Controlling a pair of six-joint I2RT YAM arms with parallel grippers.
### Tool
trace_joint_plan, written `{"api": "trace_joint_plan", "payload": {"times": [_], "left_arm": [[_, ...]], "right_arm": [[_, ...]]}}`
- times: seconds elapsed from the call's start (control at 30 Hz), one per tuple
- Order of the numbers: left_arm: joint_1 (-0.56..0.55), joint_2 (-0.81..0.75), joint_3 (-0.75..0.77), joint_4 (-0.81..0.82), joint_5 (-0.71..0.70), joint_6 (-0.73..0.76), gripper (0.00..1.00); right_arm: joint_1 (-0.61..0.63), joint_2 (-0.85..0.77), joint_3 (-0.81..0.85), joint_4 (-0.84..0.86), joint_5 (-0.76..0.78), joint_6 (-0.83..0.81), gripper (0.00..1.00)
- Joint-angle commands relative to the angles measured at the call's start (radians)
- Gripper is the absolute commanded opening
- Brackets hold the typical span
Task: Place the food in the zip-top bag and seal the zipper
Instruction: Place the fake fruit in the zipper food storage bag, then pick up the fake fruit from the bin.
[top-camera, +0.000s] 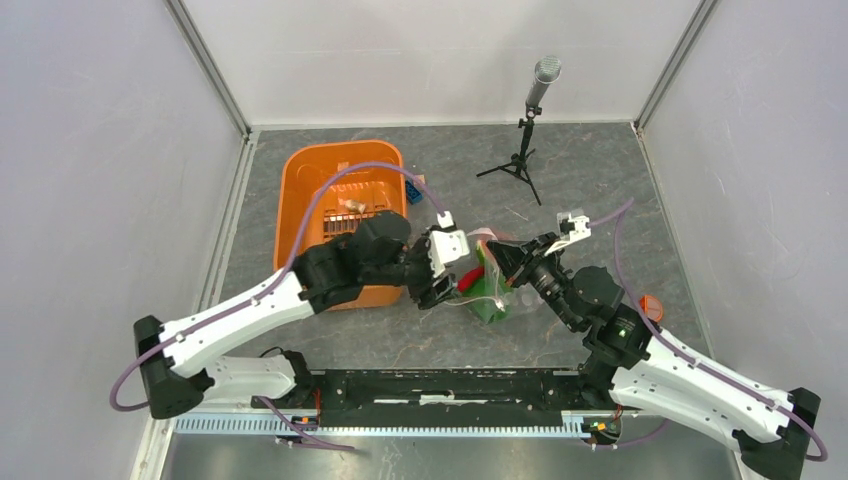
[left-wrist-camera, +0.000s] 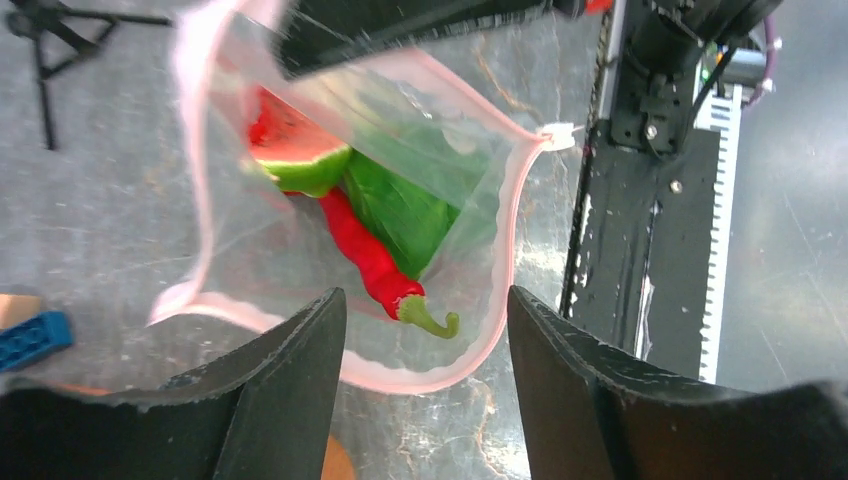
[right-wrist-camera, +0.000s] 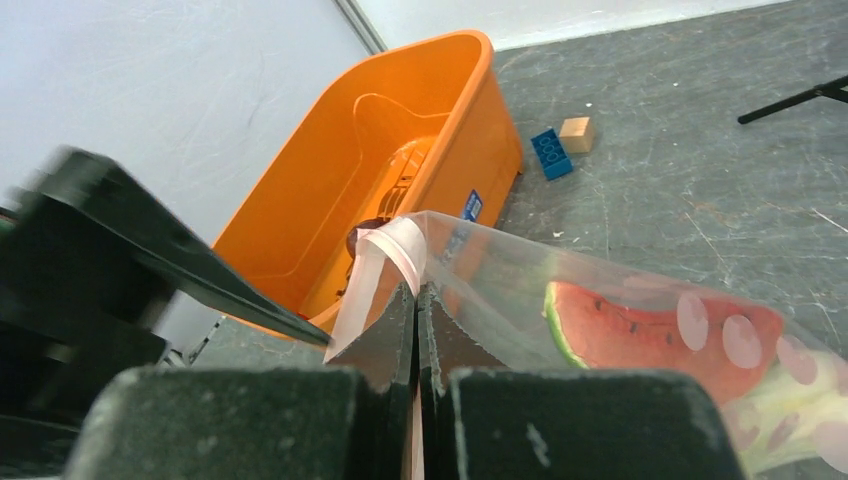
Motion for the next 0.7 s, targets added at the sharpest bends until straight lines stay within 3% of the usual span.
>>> {"api": "trace_joint_plan", "payload": {"times": [0.0,0.1,0.27,0.47,0.67], "left_arm": [[0.006,-0.077,0.063,0.011,-0.114,-0.043,0.68],[0.012,-0.130,0.044,0.049,-0.250,-0.052,0.72],[0.105,-0.227,-0.042,0.129,-0.537,-0.151,0.99],[0.429,-0.210,-0.088,0.002,-0.439,-0.404,1.00],[0.552,-0.099,-0.103,-0.120,-0.403,-0.475,1.00]], "right_arm": [[0.001,-0.012,-0.020,0.009,0.038,-0.021,0.00],[0.001,-0.017,-0.022,0.013,0.024,-0.050,0.00],[0.001,-0.067,-0.067,0.081,-0.007,-0.138,0.00],[0.001,-0.101,-0.082,0.071,0.062,-0.232,0.00],[0.000,-0.098,-0.066,0.041,0.151,-0.321,0.00]]}}
